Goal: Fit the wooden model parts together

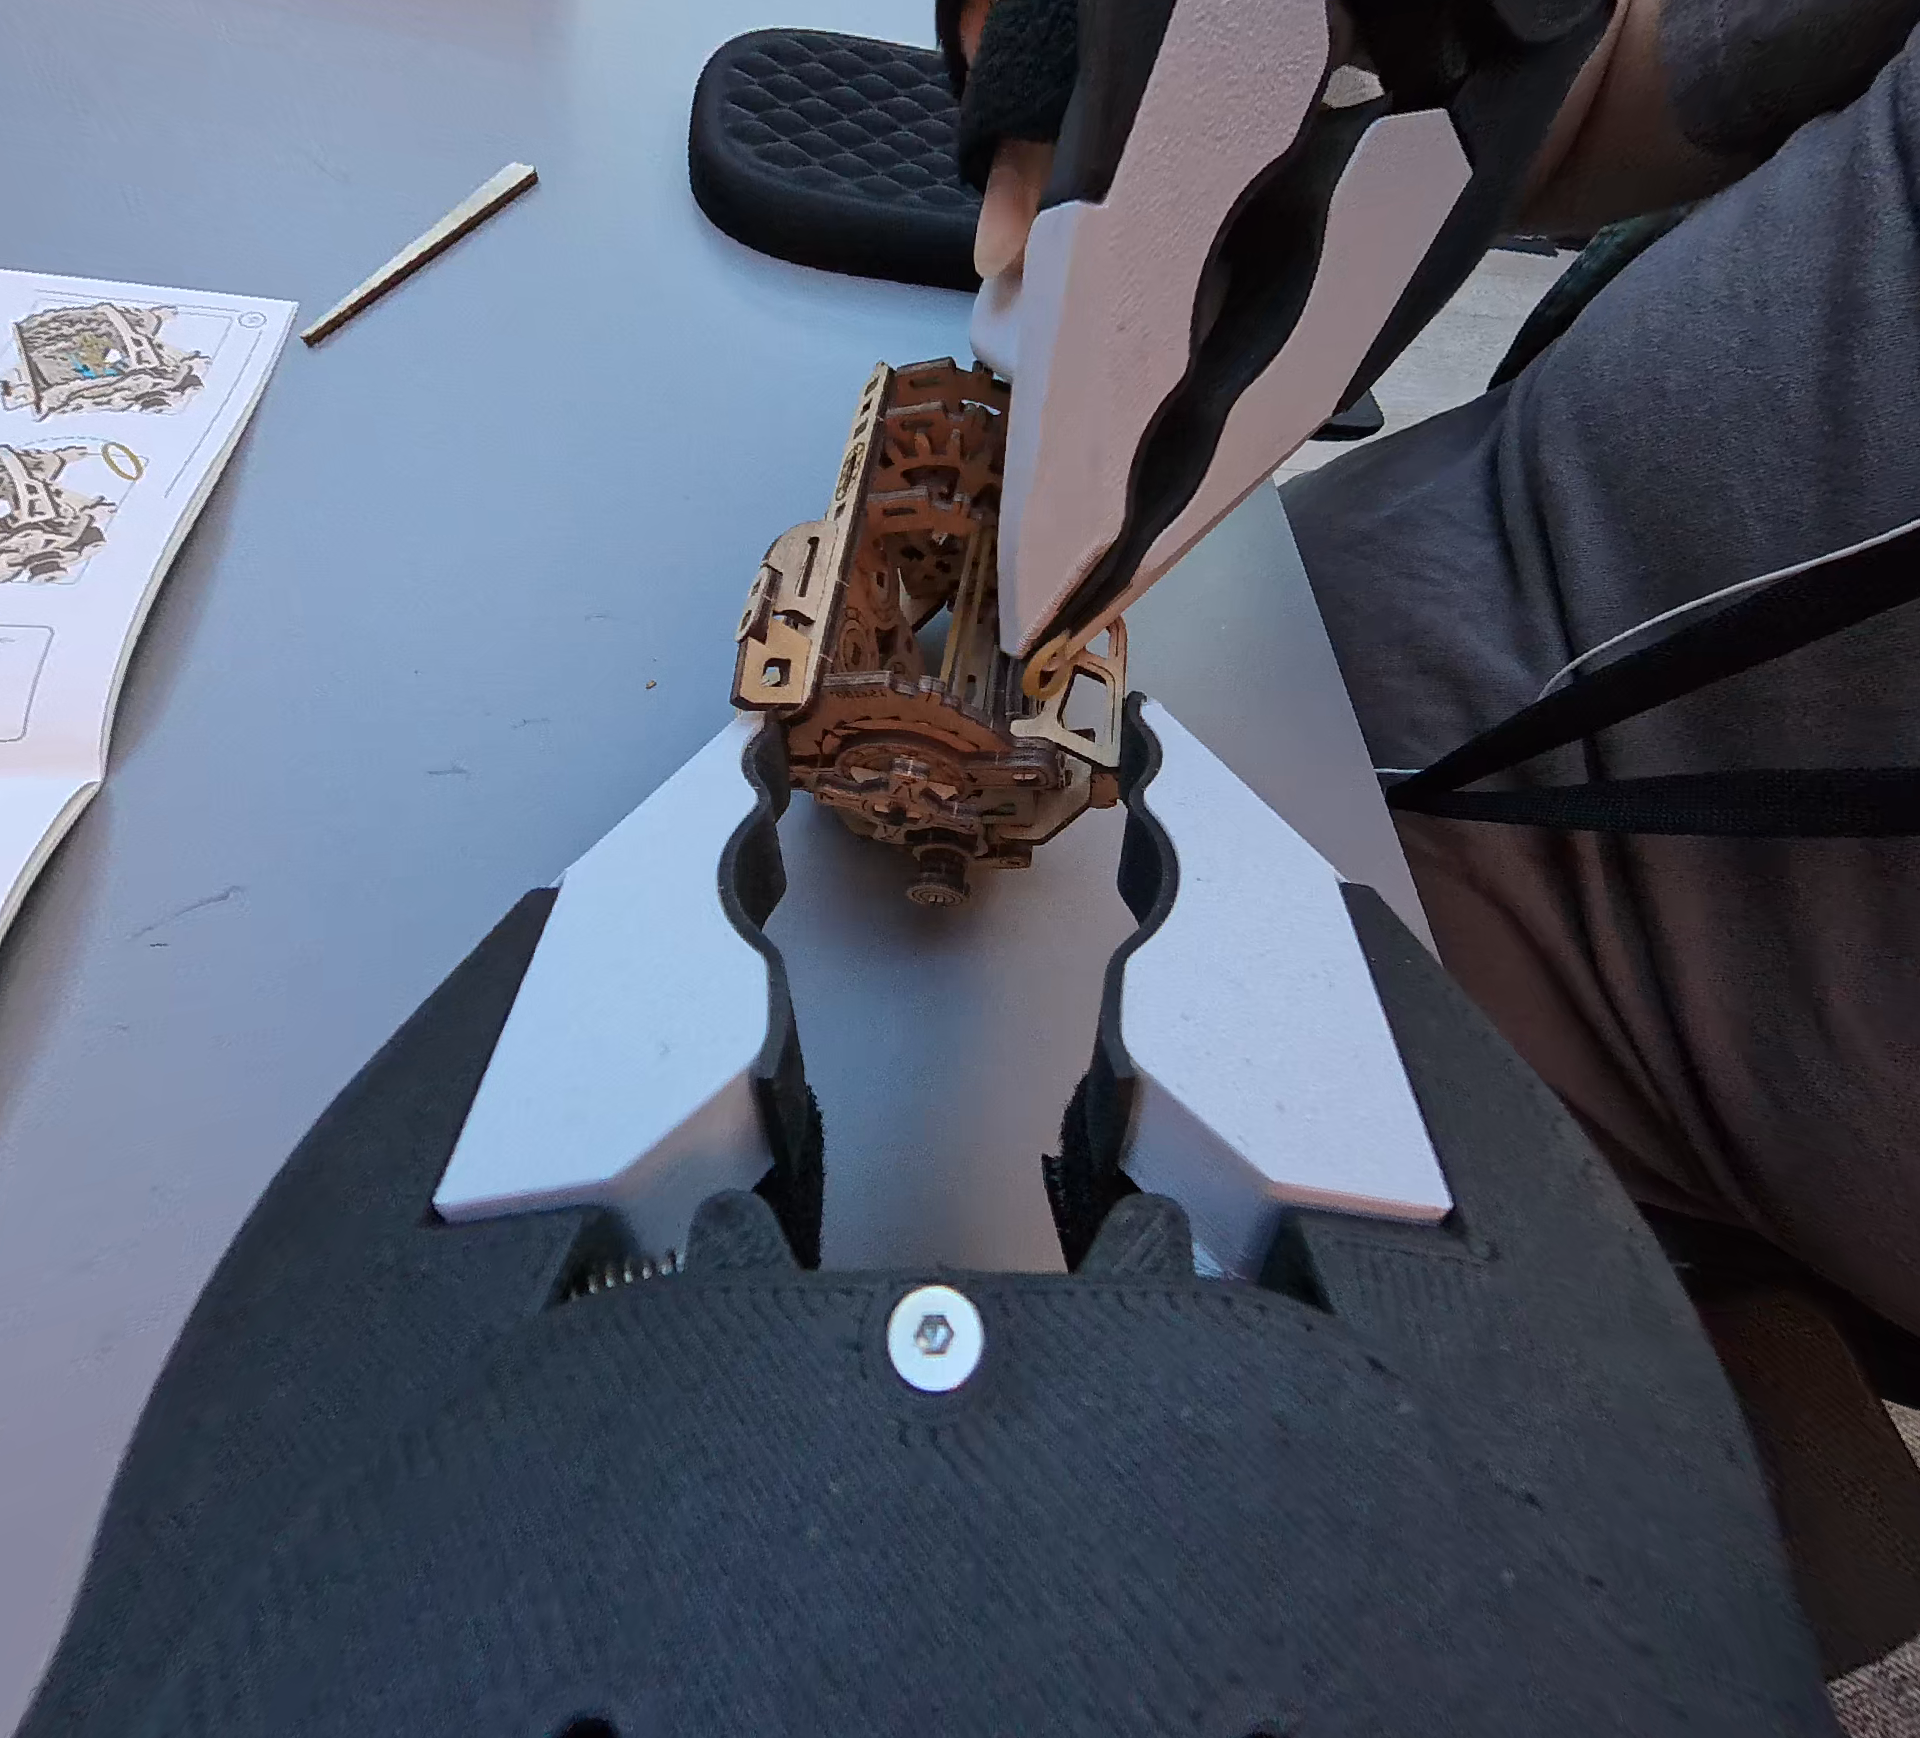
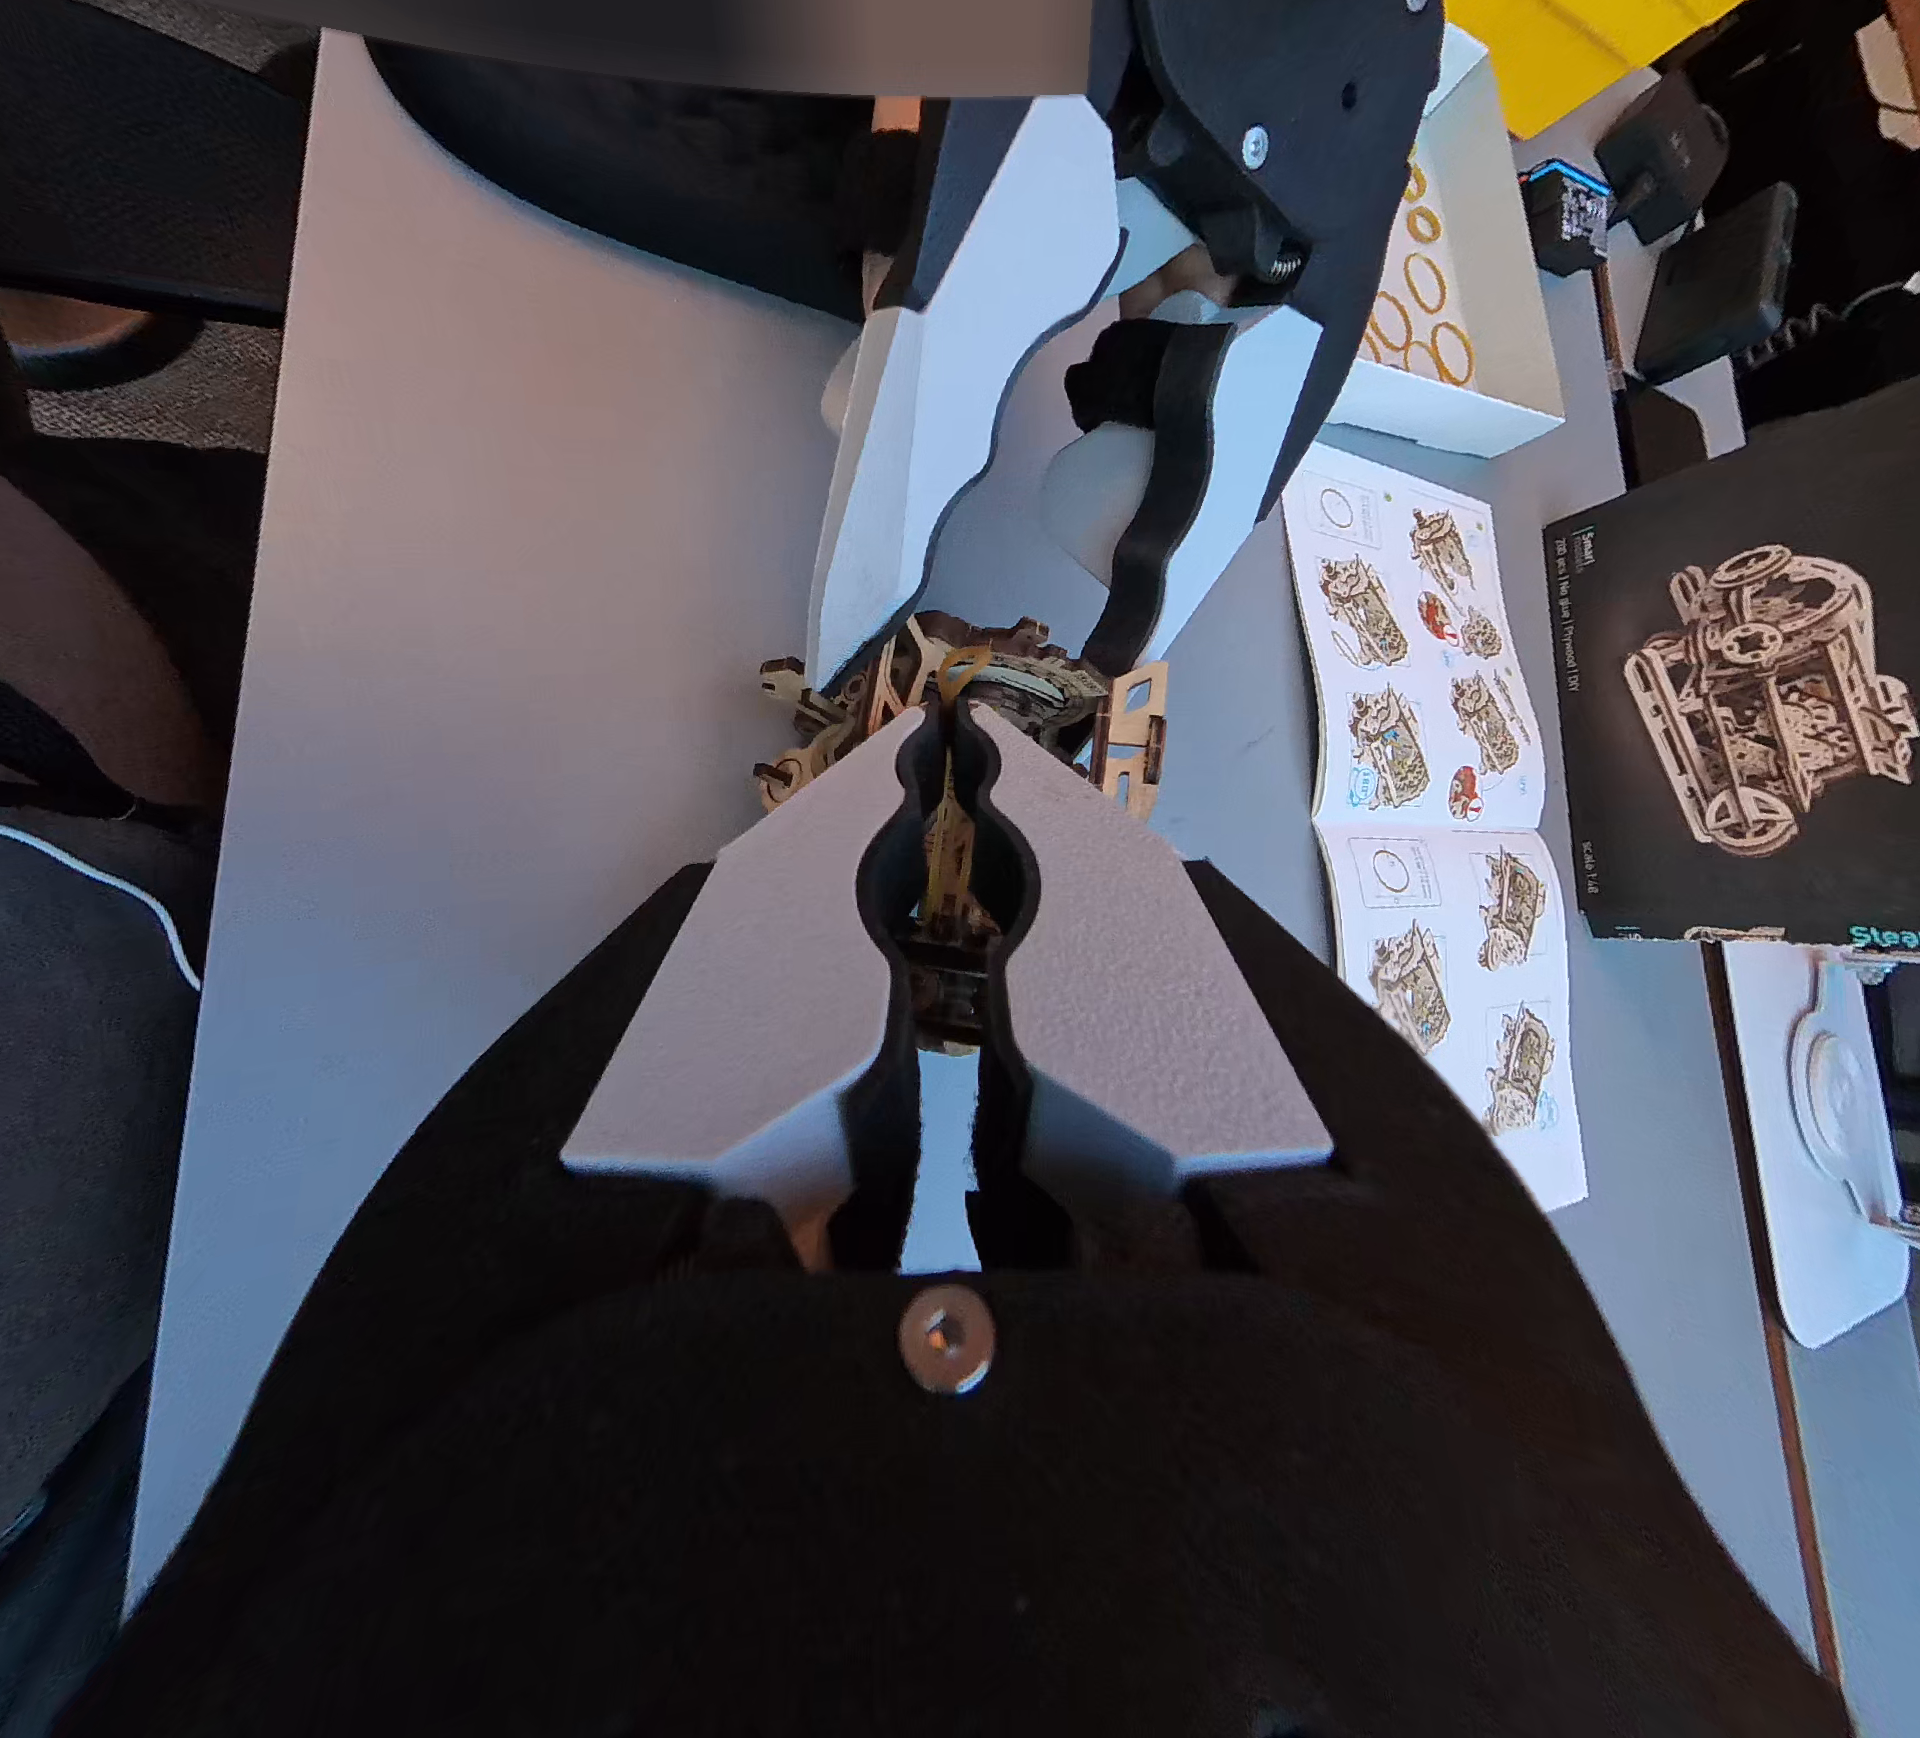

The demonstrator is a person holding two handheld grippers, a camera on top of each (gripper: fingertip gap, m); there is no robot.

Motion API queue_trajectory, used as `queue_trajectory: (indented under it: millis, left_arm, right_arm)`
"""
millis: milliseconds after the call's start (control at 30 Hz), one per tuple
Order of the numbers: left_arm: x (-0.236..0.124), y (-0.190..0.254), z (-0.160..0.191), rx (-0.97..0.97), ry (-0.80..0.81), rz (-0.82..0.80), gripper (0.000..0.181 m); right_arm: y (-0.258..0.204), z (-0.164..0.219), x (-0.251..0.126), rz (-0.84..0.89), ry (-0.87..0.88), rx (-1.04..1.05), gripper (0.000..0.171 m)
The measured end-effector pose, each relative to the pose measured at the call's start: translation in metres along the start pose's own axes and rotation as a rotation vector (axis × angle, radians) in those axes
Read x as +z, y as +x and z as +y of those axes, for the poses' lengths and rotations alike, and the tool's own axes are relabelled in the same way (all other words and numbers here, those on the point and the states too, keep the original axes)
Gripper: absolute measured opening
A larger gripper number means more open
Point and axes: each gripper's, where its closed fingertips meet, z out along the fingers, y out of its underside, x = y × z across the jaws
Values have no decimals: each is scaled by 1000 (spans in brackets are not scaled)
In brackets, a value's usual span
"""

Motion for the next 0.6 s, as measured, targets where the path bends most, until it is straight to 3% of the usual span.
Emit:
queue_trajectory:
  millis: [600]
  left_arm:
    - [2, -3, -1, 0, 4, -33, 62]
  right_arm:
    - [1, 9, 4, -200, -250, 295, 0]
